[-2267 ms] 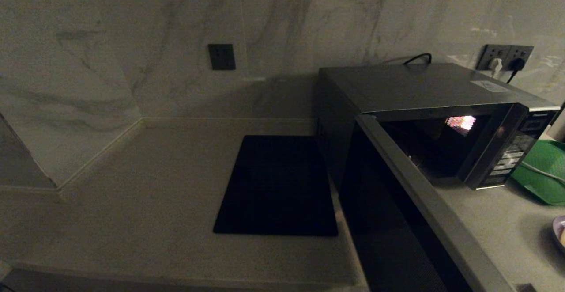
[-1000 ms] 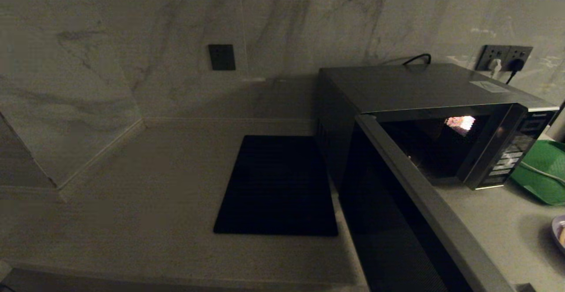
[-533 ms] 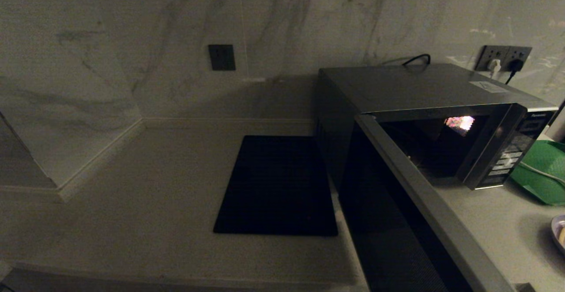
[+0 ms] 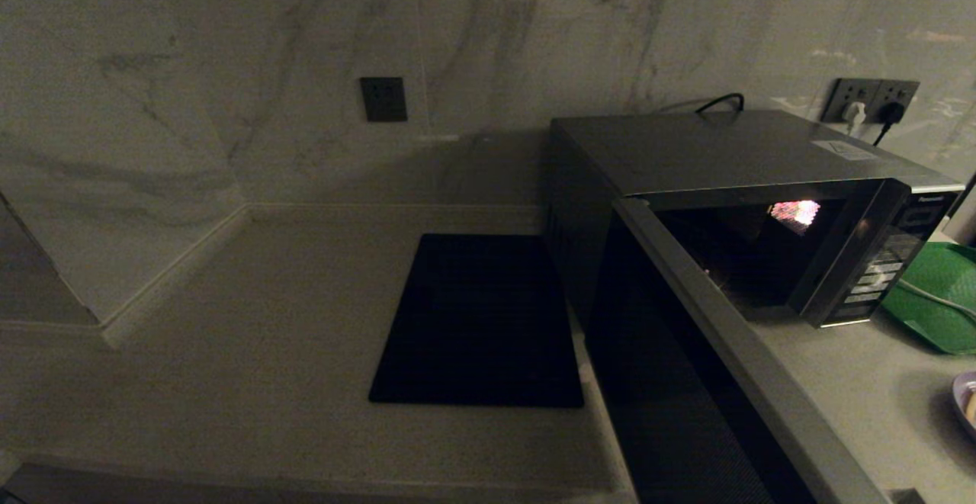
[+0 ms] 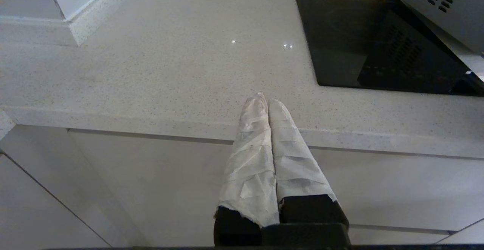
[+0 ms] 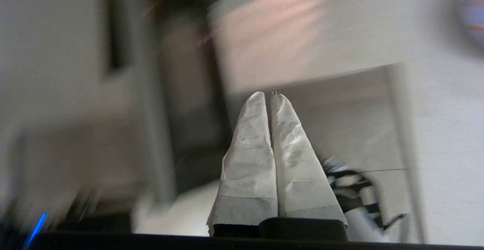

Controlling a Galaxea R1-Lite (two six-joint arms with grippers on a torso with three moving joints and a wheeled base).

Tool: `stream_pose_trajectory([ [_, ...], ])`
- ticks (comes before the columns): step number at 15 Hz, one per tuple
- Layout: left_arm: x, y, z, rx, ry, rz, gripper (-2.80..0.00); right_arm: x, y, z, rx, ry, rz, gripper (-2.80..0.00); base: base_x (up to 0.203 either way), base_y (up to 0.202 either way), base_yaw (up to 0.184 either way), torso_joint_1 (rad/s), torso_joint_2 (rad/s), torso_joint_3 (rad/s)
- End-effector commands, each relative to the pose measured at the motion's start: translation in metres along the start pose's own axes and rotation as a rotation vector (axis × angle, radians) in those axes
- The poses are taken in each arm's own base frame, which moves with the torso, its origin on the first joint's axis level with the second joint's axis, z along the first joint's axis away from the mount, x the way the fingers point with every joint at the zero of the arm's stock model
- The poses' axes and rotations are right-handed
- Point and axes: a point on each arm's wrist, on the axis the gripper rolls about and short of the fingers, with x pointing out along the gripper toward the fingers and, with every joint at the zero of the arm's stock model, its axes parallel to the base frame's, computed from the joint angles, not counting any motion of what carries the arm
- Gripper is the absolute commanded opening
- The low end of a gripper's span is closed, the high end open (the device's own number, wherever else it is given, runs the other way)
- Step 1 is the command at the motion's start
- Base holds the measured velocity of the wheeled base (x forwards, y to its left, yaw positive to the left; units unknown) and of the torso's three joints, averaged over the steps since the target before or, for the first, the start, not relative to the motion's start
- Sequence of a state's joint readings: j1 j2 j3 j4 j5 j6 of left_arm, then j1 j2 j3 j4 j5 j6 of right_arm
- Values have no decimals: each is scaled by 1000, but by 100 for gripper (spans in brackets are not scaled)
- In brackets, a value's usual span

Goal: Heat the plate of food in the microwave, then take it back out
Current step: Close the microwave oven

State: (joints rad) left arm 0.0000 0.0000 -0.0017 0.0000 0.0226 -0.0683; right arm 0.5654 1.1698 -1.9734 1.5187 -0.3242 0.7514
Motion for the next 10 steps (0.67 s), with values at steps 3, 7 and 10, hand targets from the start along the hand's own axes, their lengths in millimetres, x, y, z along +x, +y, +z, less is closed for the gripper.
stream_pose_trajectory([
  [3, 0, 0, 0, -1, 0, 0, -280, 8, 15, -4, -100, 236, 216, -280, 0, 0, 0, 0, 0, 0],
  [7, 0, 0, 0, -1, 0, 0, -280, 27, 44, -9, -250, 384, 288, -280, 0, 0, 0, 0, 0, 0],
  [10, 0, 0, 0, -1, 0, 0, -280, 55, 77, -17, -325, 472, 235, -280, 0, 0, 0, 0, 0, 0],
])
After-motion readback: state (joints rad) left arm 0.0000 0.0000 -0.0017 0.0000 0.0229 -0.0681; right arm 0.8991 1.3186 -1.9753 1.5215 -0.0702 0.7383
